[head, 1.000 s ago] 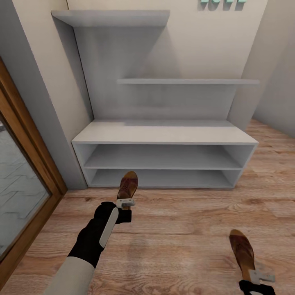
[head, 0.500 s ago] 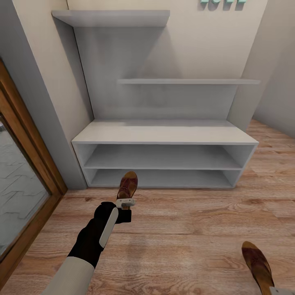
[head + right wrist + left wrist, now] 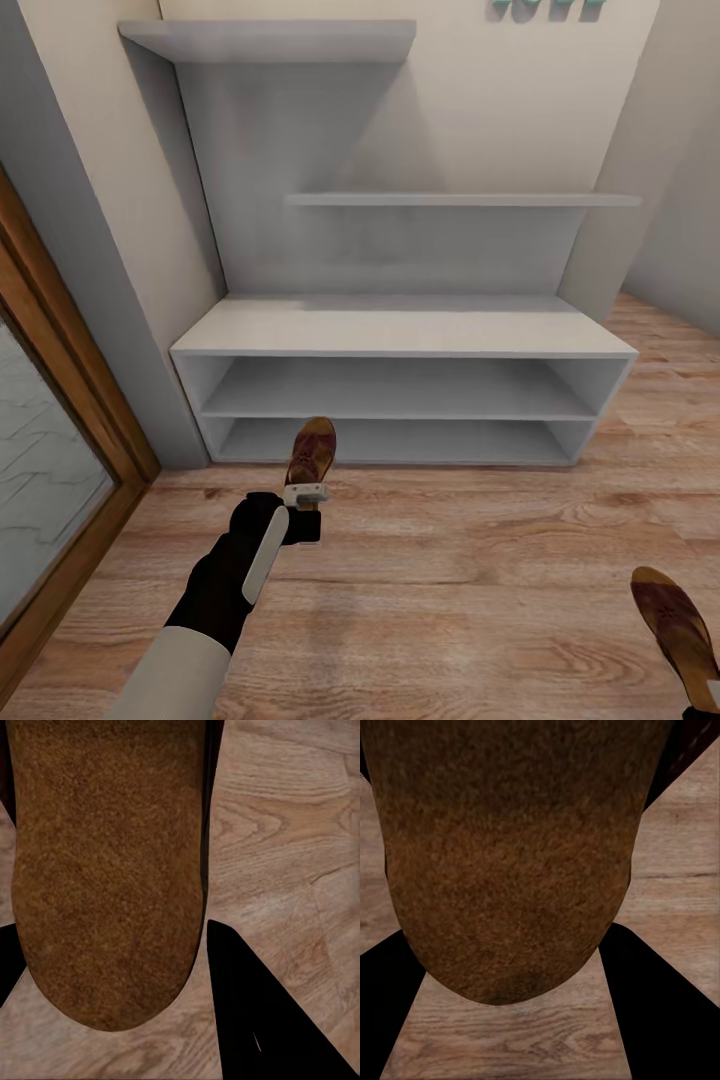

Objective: Pick up the two gym shoes and the two sandals from the corridor floor and place them onto the hallstand (shoe rack) in the corridor, making sure they are on the rack and not on the floor. Arrange them so the two gym shoes are next to each other and the two sandals are next to each other.

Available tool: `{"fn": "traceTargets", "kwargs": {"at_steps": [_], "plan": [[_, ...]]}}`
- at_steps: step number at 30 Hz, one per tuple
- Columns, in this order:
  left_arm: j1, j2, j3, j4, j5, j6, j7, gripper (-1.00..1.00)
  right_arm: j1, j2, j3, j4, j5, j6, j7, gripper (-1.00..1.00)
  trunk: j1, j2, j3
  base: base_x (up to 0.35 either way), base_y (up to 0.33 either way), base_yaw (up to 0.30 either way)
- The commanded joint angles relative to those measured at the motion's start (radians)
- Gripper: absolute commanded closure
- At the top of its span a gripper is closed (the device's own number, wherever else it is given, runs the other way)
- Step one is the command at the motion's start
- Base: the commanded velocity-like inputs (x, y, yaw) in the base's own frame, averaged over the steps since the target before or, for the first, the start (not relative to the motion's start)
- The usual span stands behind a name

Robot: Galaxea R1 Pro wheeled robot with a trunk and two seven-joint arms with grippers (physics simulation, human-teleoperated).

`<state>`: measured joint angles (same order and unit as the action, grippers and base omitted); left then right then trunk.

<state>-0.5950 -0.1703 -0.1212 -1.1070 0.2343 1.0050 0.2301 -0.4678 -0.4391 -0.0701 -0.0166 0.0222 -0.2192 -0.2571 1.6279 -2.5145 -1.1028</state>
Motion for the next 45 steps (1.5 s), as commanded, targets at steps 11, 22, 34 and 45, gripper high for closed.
{"fn": "traceTargets", "kwargs": {"at_steps": [11, 22, 34, 45], "plan": [[0.0, 0.0, 0.0, -0.008, -0.001, -0.002, 0.0, 1.0, 0.0, 0.013, 0.0, -0.003, -0.002, -0.001, -0.001, 1.0, 0.0, 0.0, 0.0, 0.159, 0.0, 0.0], [0.0, 0.0, 0.002, -0.014, 0.0, -0.003, 0.0, 1.0, 0.0, 0.016, 0.0, -0.002, -0.002, -0.002, -0.001, 1.0, 0.0, 0.0, 0.0, 0.154, 0.0, 0.0], [0.0, 0.0, 0.006, -0.052, 0.0, -0.003, 0.0, 1.0, 0.0, 0.016, 0.0, -0.002, -0.002, -0.001, -0.001, 1.0, 0.0, 0.0, 0.0, 0.016, 0.0, 0.0], [0.0, 0.006, 0.007, -0.048, 0.0, -0.003, 0.0, 1.0, 0.0, 0.016, 0.0, -0.002, -0.002, -0.002, -0.001, 1.0, 0.0, 0.0, 0.0, 0.168, 0.0, 0.0]]}}
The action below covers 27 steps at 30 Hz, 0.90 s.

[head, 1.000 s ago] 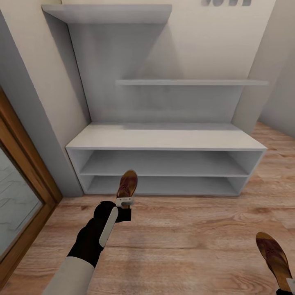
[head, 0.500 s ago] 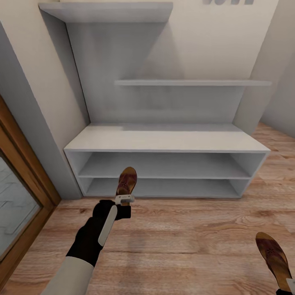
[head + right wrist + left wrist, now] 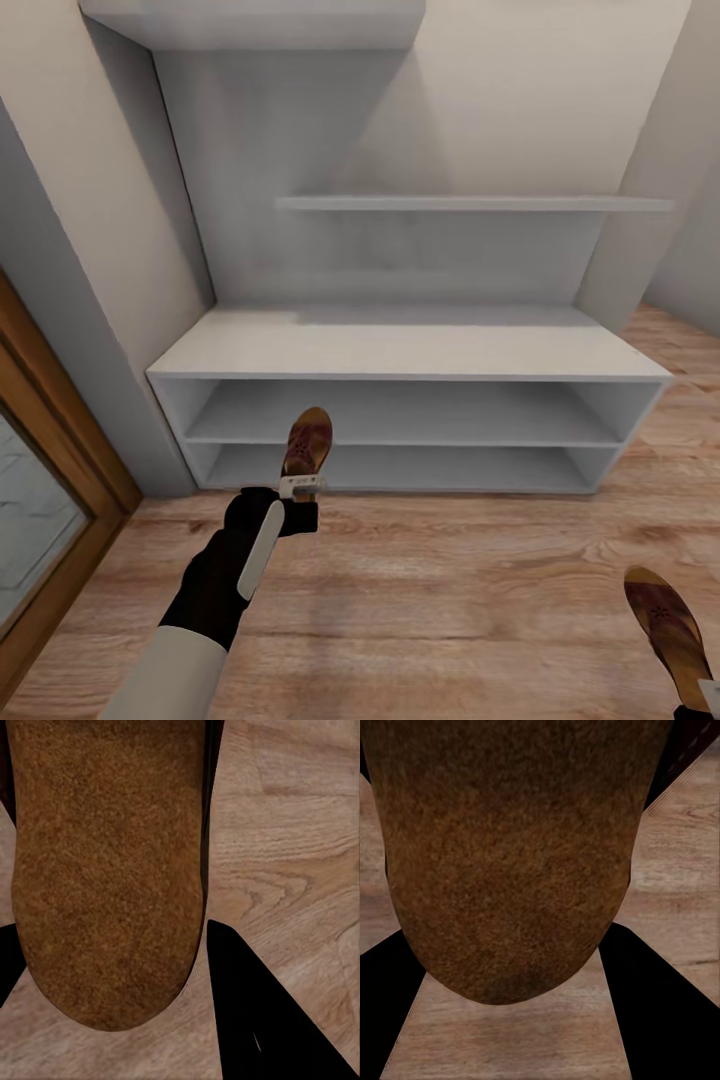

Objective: Pick up the two gym shoes and the two sandals from the corridor floor and place them onto the hallstand (shoe rack) in the corridor, making sure they are on the rack and not on the floor. Arrange them so the two gym shoes are next to each other and the two sandals are next to each other.

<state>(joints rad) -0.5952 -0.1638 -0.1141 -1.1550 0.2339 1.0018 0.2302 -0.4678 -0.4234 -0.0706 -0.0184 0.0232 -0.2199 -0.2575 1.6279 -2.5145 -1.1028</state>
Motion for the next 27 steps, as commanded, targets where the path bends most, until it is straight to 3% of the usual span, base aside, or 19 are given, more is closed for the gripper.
{"fn": "traceTargets", "kwargs": {"at_steps": [1, 27], "plan": [[0.0, 0.001, 0.0, 0.0, 0.0, 0.0, 0.0, 1.0, 0.0, 0.0, 0.0, 0.0, -0.003, -0.001, 0.0, 1.0, 0.0, 0.0, 0.0, 0.234, 0.0, 0.0], [0.0, 0.015, 0.001, 0.015, -0.001, 0.0, 0.0, 1.0, 0.0, 0.0, 0.0, 0.0, -0.003, -0.001, -0.001, 1.0, 0.0, 0.0, 0.0, 0.183, 0.0, 0.0]]}}
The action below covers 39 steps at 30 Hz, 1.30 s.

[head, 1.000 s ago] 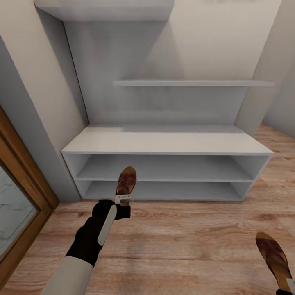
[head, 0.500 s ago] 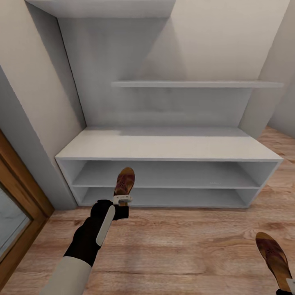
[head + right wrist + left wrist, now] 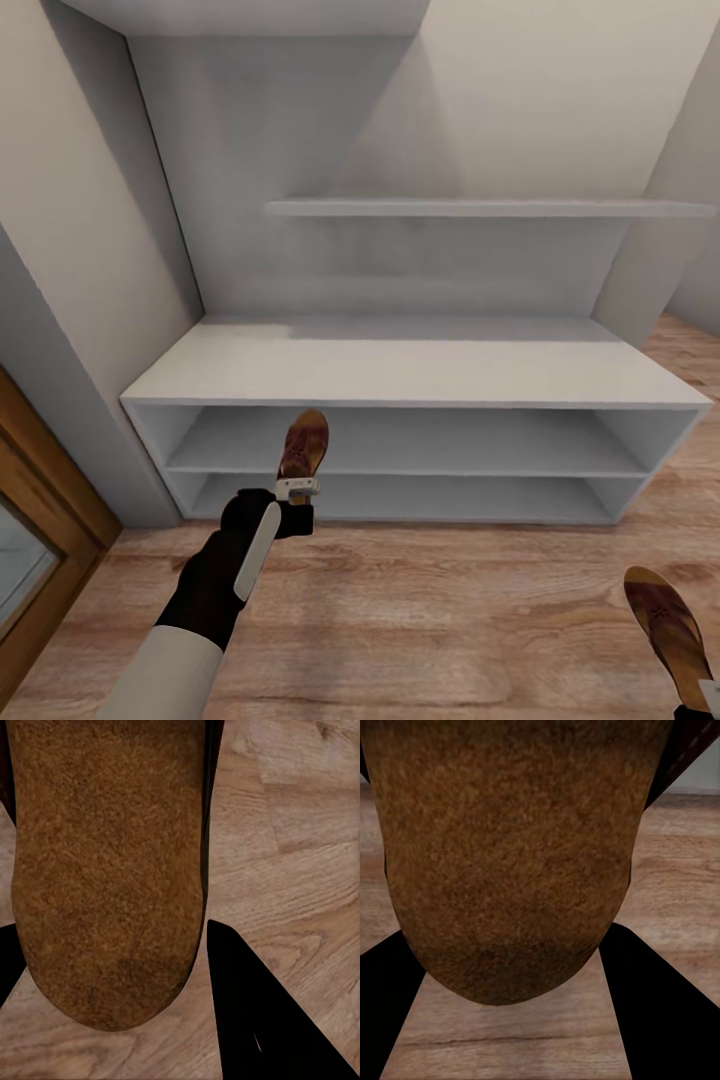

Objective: Pick up the two gym shoes and the two sandals from the corridor floor and place them onto the hallstand (shoe rack) in the corridor, making sure they are on the rack and not on the floor. Arrange them so the two gym shoes are next to each other and the two sandals are next to each other.

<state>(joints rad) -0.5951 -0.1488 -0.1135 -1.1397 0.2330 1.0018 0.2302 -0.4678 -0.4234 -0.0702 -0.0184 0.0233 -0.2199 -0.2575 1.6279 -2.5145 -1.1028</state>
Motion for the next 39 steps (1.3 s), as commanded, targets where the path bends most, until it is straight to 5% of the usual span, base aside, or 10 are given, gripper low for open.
{"fn": "traceTargets", "kwargs": {"at_steps": [1, 9, 21, 39], "plan": [[0.0, 0.0, 0.0, 0.003, 0.0, 0.0, 0.0, 1.0, 0.0, 0.0, 0.0, 0.0, -0.003, -0.001, -0.001, 1.0, 0.0, 0.0, 0.0, 0.055, 0.0, 0.0], [0.0, 0.004, 0.001, 0.041, 0.0, 0.0, 0.0, 1.0, 0.0, -0.004, -0.001, 0.006, -0.002, 0.0, -0.016, 1.0, 0.0, 0.0, 0.0, 0.023, 0.0, 0.0], [0.0, 0.012, 0.001, 0.1, 0.0, 0.0, 0.0, 1.0, 0.001, -0.012, -0.001, 0.035, -0.003, -0.001, -0.153, 1.0, 0.0, 0.0, 0.0, 0.002, 0.0, 0.0], [0.0, 0.014, 0.027, 0.15, 0.001, 0.0, 0.0, 1.0, 0.002, -0.025, 0.001, 0.04, -0.003, -0.001, -0.164, 1.0, 0.0, 0.0, 0.0, 0.082, 0.0, 0.0]]}}
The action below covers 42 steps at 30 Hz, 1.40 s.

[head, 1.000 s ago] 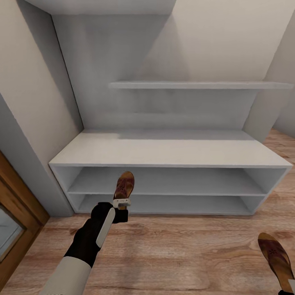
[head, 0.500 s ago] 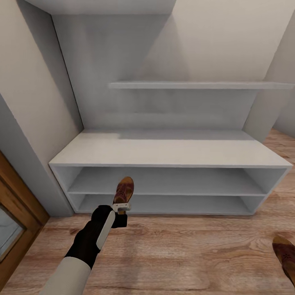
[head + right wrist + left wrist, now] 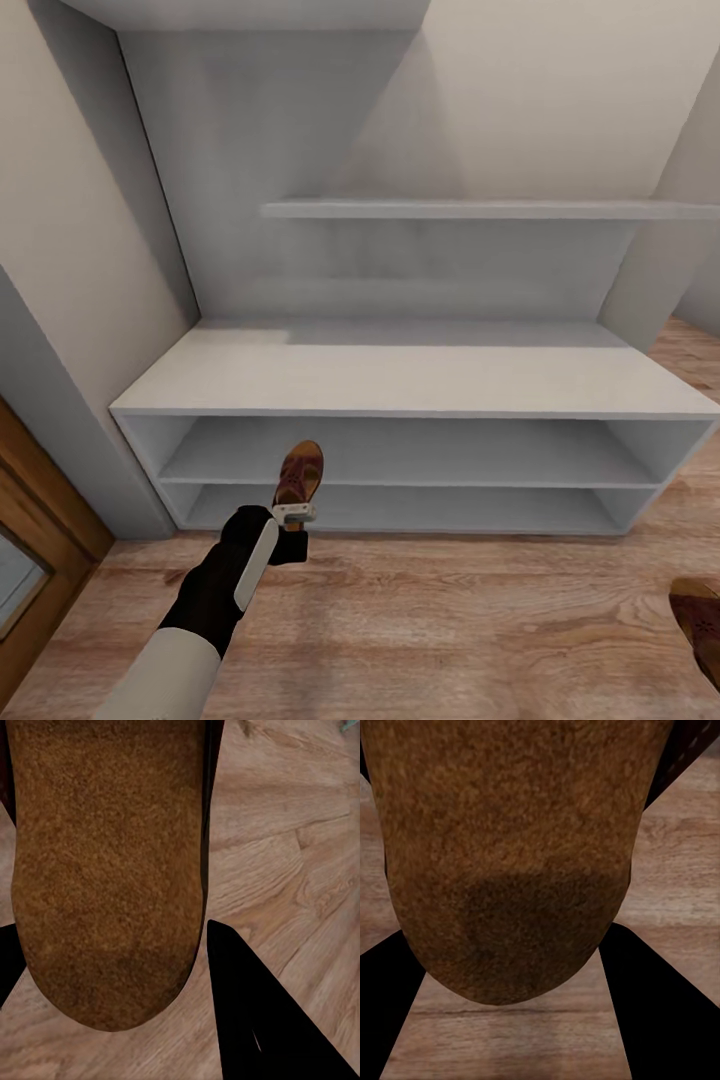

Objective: Pick up the two gym shoes and the two sandals from the corridor floor and place them onto the hallstand (shoe rack) in the corridor, making sure they are on the rack and not on the floor. Arrange them so the two gym shoes are next to each other and the two sandals are next to each other.

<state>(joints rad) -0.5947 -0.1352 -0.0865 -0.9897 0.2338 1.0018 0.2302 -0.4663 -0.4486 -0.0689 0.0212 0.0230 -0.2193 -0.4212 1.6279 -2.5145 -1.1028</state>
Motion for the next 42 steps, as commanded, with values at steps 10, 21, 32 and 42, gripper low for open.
{"fn": "traceTargets", "kwargs": {"at_steps": [10, 21, 32, 42], "plan": [[0.0, 0.0, 0.02, 0.009, 0.0, 0.0, 0.0, 1.0, 0.0, 0.003, 0.0, 0.0, -0.002, -0.003, -0.001, 1.0, 0.0, 0.0, 0.0, 0.146, 0.0, 0.0], [0.0, 0.0, 0.025, 0.008, 0.001, 0.001, -0.001, 1.0, 0.0, 0.005, 0.0, 0.0, -0.002, -0.003, -0.001, 1.0, 0.0, 0.0, 0.0, 0.045, 0.0, 0.0], [0.0, 0.0, 0.026, 0.009, 0.001, 0.001, -0.001, 1.0, 0.0, 0.005, 0.0, 0.0, -0.002, -0.003, -0.001, 1.0, 0.0, 0.0, 0.0, 0.131, 0.0, 0.0], [0.0, 0.0, 0.026, 0.069, 0.001, 0.001, -0.001, 1.0, 0.0, 0.005, 0.0, 0.0, -0.002, -0.003, -0.001, 1.0, 0.0, 0.0, 0.0, 0.025, 0.0, 0.0]]}}
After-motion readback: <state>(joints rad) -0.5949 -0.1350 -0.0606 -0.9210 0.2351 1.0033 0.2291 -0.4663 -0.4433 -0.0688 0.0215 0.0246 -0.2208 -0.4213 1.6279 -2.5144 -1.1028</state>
